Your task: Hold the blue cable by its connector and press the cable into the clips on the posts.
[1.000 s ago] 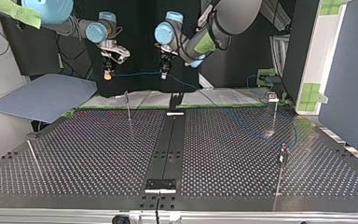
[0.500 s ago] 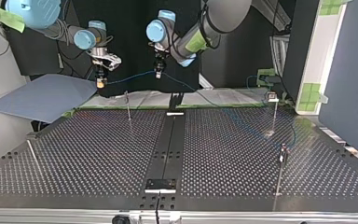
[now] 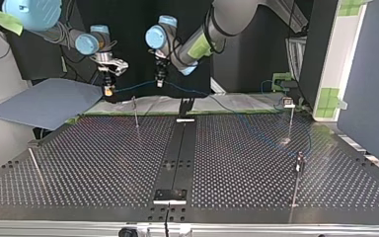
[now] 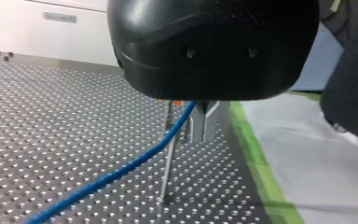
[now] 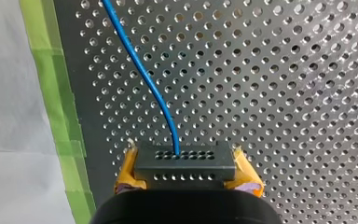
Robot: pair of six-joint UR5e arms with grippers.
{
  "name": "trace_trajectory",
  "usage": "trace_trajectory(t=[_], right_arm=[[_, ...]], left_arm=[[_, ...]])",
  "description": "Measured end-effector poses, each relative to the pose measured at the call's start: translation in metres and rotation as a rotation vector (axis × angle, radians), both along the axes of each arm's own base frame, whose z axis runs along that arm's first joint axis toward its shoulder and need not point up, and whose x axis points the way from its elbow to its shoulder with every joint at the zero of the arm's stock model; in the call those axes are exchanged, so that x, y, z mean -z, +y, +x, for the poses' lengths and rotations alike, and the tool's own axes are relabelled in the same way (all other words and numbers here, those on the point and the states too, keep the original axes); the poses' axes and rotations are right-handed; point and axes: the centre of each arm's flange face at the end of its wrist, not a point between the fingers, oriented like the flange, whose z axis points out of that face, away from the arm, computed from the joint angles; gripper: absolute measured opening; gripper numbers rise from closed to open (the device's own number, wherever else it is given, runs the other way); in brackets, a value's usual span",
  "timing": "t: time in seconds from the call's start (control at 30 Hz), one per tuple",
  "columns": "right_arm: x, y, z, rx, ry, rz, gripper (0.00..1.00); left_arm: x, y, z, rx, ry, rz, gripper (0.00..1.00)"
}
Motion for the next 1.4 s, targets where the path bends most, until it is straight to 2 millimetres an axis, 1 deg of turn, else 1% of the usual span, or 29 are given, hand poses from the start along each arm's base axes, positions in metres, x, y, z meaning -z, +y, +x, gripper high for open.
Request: trace_trajectory(t=[0.1, 0.23, 0.4, 0.53, 0.63, 0.77, 1.1, 1.23, 1.4], right_arm=[[0.0, -0.003, -0.008, -0.004, 0.007, 0.002, 0.0], [0.0, -0.009, -0.019, -0.01, 0.007, 0.0, 0.0], [-0.001, -0.01, -0.02, -0.041, 0.002, -0.003, 0.0], [-0.002, -0.013, -0.019, -0.052, 0.0, -0.009, 0.0], [-0.003, -0.016, -0.019, -0.054, -0.001, -0.013, 0.0], [-0.004, -0.019, -0.019, -0.053, -0.005, -0.016, 0.0], [-0.008, -0.03, -0.023, -0.04, -0.018, -0.013, 0.0], [-0.009, -0.034, -0.028, -0.024, -0.027, -0.012, 0.0], [-0.011, -0.041, -0.034, -0.005, -0.035, -0.013, 0.0]], left_arm=[[0.0, -0.007, 0.005, 0.004, -0.003, -0.013, 0.0], [0.013, -0.018, 0.001, 0.021, 0.017, -0.003, 0.0], [0.032, -0.024, 0.0, 0.025, 0.051, 0.002, 0.0], [0.049, -0.027, 0.004, 0.016, 0.067, 0.01, 0.0], [0.051, -0.031, 0.009, 0.011, 0.062, -0.001, 0.0], [0.044, -0.039, 0.02, 0.005, 0.041, -0.031, 0.0], [0.013, -0.062, 0.044, 0.002, -0.007, -0.09, 0.0], [0.001, -0.071, 0.052, 0.004, -0.028, -0.111, 0.0], [-0.003, -0.073, 0.058, 0.005, -0.036, -0.12, 0.0]])
